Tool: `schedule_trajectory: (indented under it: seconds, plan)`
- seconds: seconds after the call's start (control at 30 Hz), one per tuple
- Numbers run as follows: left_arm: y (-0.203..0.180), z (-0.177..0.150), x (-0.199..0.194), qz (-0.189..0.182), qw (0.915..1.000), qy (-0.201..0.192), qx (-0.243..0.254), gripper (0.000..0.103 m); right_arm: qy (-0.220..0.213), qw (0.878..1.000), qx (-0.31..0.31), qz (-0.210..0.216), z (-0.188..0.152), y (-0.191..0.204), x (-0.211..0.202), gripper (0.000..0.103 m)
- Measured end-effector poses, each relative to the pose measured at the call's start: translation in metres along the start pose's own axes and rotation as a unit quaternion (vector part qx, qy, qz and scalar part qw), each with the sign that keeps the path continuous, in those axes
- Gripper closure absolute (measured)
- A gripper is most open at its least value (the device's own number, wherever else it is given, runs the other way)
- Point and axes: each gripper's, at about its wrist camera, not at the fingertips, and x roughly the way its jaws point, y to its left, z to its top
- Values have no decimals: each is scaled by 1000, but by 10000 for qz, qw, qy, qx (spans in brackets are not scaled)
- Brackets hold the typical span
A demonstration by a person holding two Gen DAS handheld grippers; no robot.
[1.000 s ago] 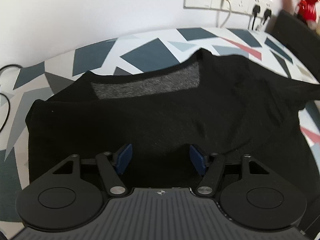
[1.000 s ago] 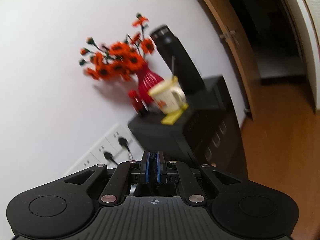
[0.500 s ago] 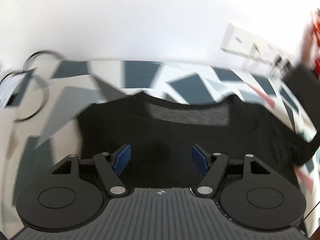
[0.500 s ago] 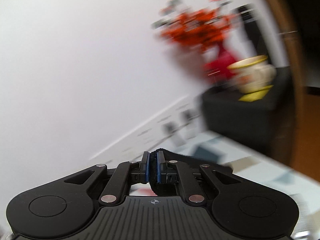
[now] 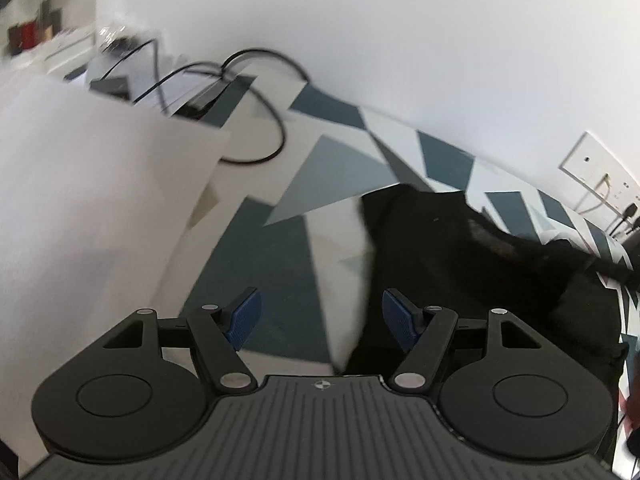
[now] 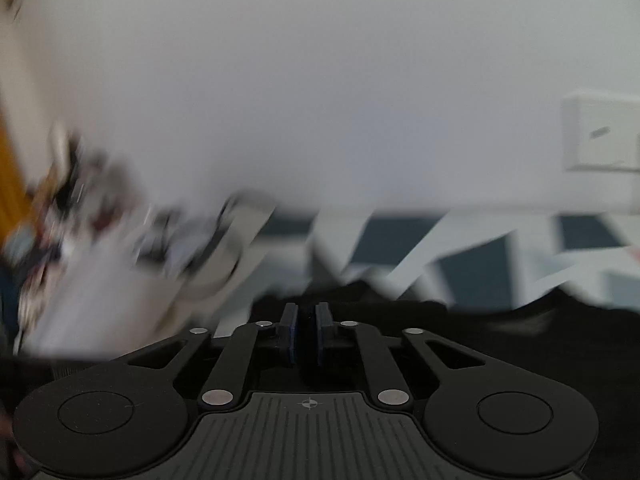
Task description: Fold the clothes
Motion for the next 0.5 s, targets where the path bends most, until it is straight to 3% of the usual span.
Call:
schedule_trajectory:
  seconds: [0.07,0.13,0.27,0.4,0.5]
  plan:
    - [1,0,3,-39,10000,50,-29,34,250,9995,-168,-55,-12,14,11,68]
    - [-5,1,7,-128,9999,91,34,34,328,9992,-212,-110,-16,18,9,68]
    - [-27,5,19,-392,9985,185,326,34,19,9992,94,-392,-16,-12,-36,59]
    - [-70,6,37,-624,9921,284,1047,34,-136,9928,364,-1132,-26,-53,-81,58]
    - [-110,-1,47,-743,9779,266,1935,34,-157,9831,660,-1703,-41,-84,-106,58]
